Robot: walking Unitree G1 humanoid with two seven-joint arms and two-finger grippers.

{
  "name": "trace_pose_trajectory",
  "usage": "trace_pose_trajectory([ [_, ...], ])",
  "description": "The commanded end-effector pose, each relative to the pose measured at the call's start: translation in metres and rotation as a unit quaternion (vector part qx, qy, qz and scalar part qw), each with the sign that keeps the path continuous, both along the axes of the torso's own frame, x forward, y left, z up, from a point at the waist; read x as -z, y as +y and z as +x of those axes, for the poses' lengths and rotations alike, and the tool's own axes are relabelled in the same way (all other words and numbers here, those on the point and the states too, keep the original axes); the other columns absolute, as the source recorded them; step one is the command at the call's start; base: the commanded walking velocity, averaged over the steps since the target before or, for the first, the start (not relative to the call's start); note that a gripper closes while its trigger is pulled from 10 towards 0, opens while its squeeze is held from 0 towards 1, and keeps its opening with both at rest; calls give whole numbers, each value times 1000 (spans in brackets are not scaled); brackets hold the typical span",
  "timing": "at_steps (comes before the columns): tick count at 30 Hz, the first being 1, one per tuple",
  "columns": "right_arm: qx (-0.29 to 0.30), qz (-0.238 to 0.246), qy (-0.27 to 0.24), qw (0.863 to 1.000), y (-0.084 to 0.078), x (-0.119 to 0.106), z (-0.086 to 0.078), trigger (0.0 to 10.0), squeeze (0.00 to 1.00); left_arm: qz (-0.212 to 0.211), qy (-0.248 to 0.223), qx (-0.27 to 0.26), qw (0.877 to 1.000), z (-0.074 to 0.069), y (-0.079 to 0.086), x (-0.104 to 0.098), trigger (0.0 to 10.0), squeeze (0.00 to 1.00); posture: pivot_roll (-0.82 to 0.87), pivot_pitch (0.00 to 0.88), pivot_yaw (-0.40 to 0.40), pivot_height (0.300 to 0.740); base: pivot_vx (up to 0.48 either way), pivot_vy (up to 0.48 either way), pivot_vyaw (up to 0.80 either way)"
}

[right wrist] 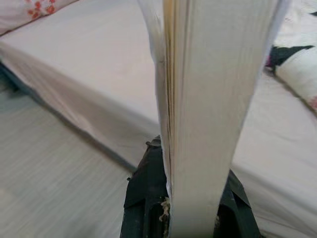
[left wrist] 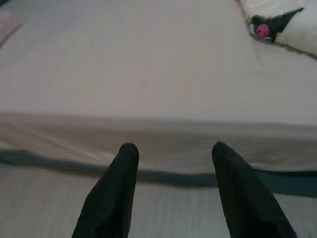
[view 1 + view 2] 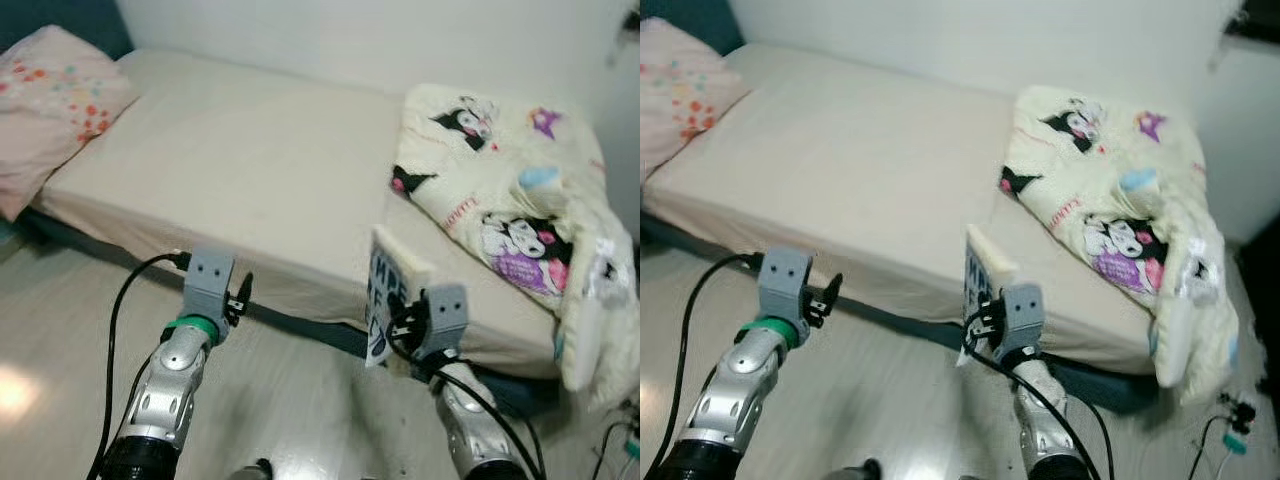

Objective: Clean up the room

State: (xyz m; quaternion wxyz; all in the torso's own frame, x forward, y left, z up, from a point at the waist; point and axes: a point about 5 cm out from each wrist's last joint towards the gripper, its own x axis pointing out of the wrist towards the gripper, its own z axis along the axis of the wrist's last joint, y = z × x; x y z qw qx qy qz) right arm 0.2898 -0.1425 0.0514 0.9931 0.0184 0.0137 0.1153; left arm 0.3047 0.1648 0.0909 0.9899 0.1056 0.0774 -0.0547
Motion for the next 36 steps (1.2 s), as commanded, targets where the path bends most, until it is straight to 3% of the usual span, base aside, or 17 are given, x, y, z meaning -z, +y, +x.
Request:
trace_pose_trajectory([
  [1,-13,6,-23,1000,8,-7,1,10000,0,10,14,-3,1000,-3,3,6,10000,0,43,55,14,740,0,0,688],
  [7,-21,13,-40,999,14,-16,6,10000,0,27,8,7,1000,-4,-1,7,10000,0,42,55,15,740,0,0,676],
  [15,-19,14,-64,998,10,-27,14,10000,0,23,-6,1,1000,-1,-2,3,10000,0,44,55,11,740,0,0,657],
  [21,-20,14,-69,997,10,-28,14,10000,0,4,-7,-8,1000,-1,0,1,10000,0,46,55,11,740,0,0,649],
  [36,-27,15,-71,997,12,-28,15,10000,0,13,-13,-12,1000,1,0,1,10000,0,49,52,12,740,0,0,640],
])
